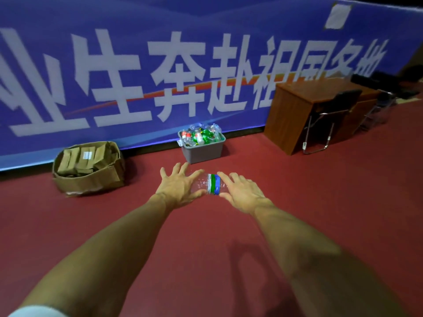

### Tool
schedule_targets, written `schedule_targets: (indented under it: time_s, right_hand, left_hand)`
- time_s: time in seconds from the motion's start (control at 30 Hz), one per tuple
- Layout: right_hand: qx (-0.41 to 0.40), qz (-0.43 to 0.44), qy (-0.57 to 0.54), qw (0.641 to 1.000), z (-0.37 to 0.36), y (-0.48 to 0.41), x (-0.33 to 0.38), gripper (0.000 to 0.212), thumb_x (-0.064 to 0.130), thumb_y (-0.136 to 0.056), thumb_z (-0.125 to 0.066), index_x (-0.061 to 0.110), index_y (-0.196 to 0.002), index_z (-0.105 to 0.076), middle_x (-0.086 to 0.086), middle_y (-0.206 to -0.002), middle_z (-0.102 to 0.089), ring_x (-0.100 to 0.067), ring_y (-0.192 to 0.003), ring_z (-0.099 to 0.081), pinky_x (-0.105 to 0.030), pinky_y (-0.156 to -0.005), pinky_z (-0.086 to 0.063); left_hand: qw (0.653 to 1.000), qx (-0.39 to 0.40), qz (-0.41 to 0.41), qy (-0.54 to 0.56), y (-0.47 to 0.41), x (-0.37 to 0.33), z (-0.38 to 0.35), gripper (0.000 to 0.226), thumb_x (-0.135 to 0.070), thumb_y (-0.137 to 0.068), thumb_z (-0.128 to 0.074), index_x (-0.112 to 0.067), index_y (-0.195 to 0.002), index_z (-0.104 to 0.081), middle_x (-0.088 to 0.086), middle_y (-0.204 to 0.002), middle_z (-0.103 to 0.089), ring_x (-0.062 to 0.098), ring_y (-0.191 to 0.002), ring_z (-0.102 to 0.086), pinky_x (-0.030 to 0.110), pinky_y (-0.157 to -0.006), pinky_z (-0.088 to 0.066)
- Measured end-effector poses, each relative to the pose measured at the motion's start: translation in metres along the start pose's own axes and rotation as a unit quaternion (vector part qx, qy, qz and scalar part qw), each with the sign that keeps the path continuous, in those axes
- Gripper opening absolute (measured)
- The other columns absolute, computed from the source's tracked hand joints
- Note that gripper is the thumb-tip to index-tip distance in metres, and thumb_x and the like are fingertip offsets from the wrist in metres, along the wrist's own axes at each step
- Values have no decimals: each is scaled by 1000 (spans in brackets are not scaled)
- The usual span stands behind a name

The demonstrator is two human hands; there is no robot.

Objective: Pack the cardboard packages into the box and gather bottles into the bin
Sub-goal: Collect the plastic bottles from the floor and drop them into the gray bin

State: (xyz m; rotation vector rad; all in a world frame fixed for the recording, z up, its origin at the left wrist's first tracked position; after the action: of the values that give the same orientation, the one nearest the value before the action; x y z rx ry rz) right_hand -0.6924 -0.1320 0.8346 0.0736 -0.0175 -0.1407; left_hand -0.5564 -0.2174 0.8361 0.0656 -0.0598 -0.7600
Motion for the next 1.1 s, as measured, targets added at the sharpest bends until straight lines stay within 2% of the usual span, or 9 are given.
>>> schedule_targets:
  time_s: [0.13,0.37,0.73,0.9,1.1]
  right_hand:
    - [-2,10,11,1000,-2,-124,-12,68,46,-102,-45,26,-158,-11,-12,-142,-41,-32,-126,-46,-45,-101,-40]
    - [22,-11,9,1000,5,-298,-57,68,45,-103,-45,27,-158,-11,-13,-145,-40,-32,-130,-43,-45,-101,-40]
    - [14,-5,-12,1000,11,-561,-182,68,46,-102,-46,29,-158,-12,-13,-149,-38,-31,-135,-39,-46,-104,-38]
    - [41,15,-12,999,7,-679,-246,66,46,-101,-48,28,-156,-16,-12,-147,-41,-30,-133,-41,-45,-102,-41]
    - [63,20,-8,998,14,-803,-297,70,45,-101,-49,27,-158,-14,-14,-156,-31,-32,-140,-35,-45,-108,-36]
  left_hand:
    - [999,-9,51,1,-99,68,-4,76,-77,-91,-32,-45,-155,-7,12,-165,-7,34,-152,-4,70,-113,-12]
    - [997,6,70,10,-264,148,-5,79,-80,-89,-28,-43,-156,-6,11,-166,-4,34,-152,-2,72,-113,-13]
    - [998,-6,70,7,-548,189,3,78,-79,-90,-25,-46,-155,0,12,-166,-1,35,-153,-3,72,-113,-14]
    - [995,3,99,23,-675,206,-1,78,-80,-89,-27,-46,-155,-5,11,-165,-4,34,-152,-4,72,-112,-15]
    - [991,21,124,46,-798,236,-2,76,-79,-90,-28,-47,-155,-3,11,-166,0,36,-152,-1,73,-112,-15]
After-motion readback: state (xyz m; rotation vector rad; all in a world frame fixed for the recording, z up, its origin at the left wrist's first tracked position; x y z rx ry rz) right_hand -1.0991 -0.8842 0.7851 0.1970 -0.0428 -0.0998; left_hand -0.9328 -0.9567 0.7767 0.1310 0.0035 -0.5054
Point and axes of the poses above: each hand's wrist, its own y-axis away from the middle knuckle, its own z-axis out of the back of the hand, x = y × z, the point moved 9 cm from there along -y, towards the middle knuckle
